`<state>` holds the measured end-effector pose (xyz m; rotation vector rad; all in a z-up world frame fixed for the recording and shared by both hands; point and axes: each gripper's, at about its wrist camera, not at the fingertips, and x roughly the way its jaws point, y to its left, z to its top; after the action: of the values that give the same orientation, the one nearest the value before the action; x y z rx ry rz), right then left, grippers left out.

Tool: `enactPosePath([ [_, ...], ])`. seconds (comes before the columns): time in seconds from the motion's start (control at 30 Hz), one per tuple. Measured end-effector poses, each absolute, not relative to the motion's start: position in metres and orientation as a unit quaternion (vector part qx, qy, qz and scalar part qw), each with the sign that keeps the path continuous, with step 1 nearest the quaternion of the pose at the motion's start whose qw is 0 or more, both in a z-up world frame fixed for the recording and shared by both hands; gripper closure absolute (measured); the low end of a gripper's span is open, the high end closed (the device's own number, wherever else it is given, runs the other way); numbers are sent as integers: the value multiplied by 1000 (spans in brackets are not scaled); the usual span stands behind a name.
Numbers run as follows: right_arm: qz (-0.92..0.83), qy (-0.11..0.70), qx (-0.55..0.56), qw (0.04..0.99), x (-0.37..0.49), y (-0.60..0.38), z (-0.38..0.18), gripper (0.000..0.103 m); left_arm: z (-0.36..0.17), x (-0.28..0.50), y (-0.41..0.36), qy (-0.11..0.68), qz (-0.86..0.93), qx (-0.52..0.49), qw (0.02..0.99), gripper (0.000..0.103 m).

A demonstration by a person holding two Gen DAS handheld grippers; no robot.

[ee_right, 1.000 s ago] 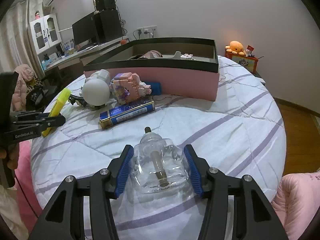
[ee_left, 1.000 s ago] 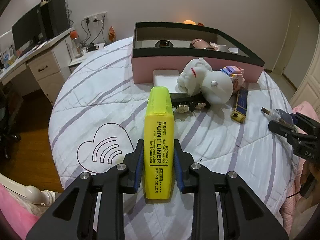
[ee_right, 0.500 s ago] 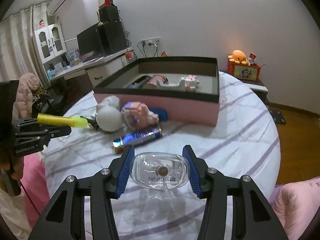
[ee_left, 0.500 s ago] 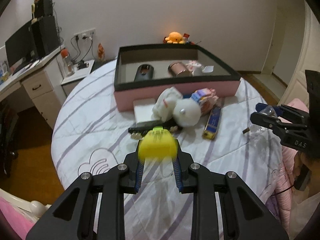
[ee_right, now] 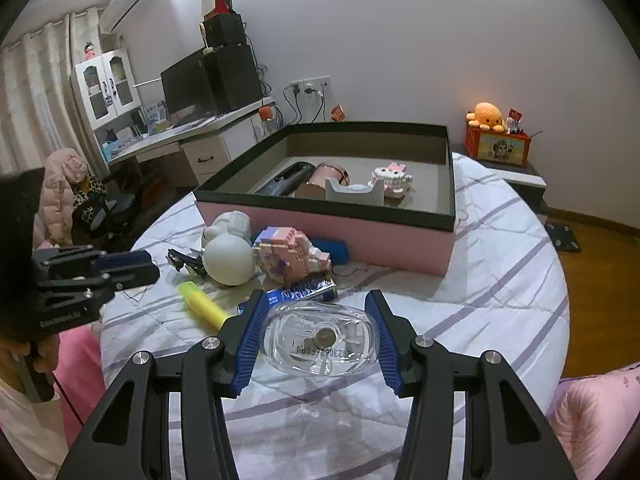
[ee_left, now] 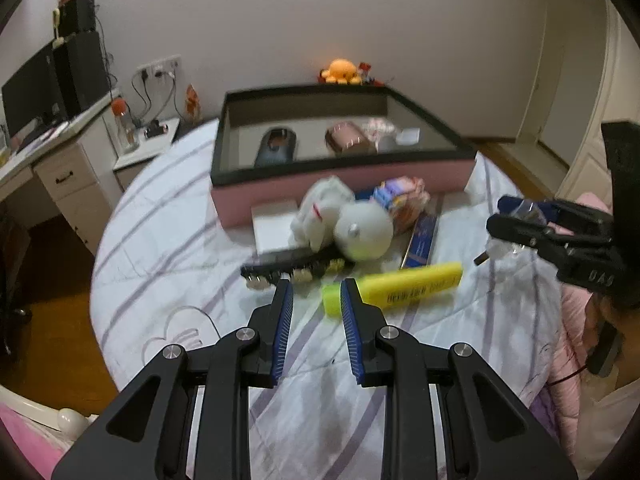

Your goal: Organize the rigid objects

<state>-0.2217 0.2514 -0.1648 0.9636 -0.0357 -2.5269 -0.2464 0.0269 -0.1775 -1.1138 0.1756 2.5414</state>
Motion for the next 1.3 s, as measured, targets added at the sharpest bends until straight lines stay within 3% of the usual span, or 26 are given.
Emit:
enactPosePath([
  [0.17, -909, -19, 357, 214, -225, 255, -173, 51, -191, -244, 42, 75, 888, -405, 202, 72],
  [0.4, -908, -23, 362, 210, -228, 262, -179, 51, -195, -242, 52, 37, 881, -414, 224, 31],
  [0.57, -906, -32, 365, 211, -232, 270, -183, 51, -186, -238, 56, 5, 888, -410, 207, 18],
  [0.63, -906, -35, 364, 215, -233, 271, -184, 51, -183, -237, 62, -7, 893, -404, 200, 7],
  [1.03, -900, -43, 366, 232, -238, 284, -189, 51, -205, -266, 107, -6, 883, -455, 119, 3],
  [1.3, -897, -43, 366, 243, -240, 286, -191, 51, -217, -254, 88, 32, 878, -472, 77, 3],
])
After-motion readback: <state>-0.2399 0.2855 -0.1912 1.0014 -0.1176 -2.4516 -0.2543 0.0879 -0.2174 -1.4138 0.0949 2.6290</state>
